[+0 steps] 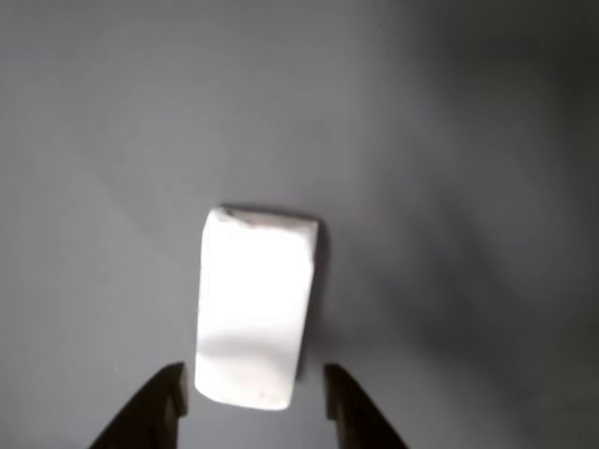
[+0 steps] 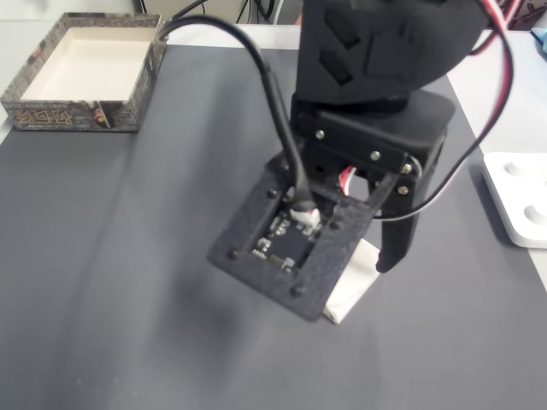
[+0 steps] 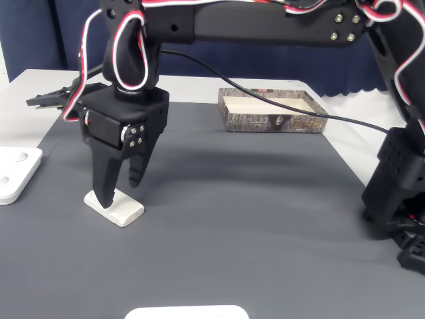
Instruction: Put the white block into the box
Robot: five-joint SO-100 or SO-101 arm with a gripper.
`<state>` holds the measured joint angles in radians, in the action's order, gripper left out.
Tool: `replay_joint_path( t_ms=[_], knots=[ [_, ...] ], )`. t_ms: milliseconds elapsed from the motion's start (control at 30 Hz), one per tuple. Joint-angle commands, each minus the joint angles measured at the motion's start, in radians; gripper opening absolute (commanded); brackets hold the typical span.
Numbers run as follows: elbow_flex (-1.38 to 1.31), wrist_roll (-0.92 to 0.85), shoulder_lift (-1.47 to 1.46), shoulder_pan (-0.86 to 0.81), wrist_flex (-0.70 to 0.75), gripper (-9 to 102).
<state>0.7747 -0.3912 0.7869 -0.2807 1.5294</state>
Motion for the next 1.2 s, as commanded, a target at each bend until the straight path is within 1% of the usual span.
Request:
replay_joint_path(
  t_ms=[0,900,1167],
  knots=[
    [-0.077,-0.008,0.006,-0.02,0.003,21],
    [-0.1,0.014,-0.054,-0.005,-0.08,22],
    [-0.101,0.021,-0.057,-0.011,-0.074,22]
  ],
)
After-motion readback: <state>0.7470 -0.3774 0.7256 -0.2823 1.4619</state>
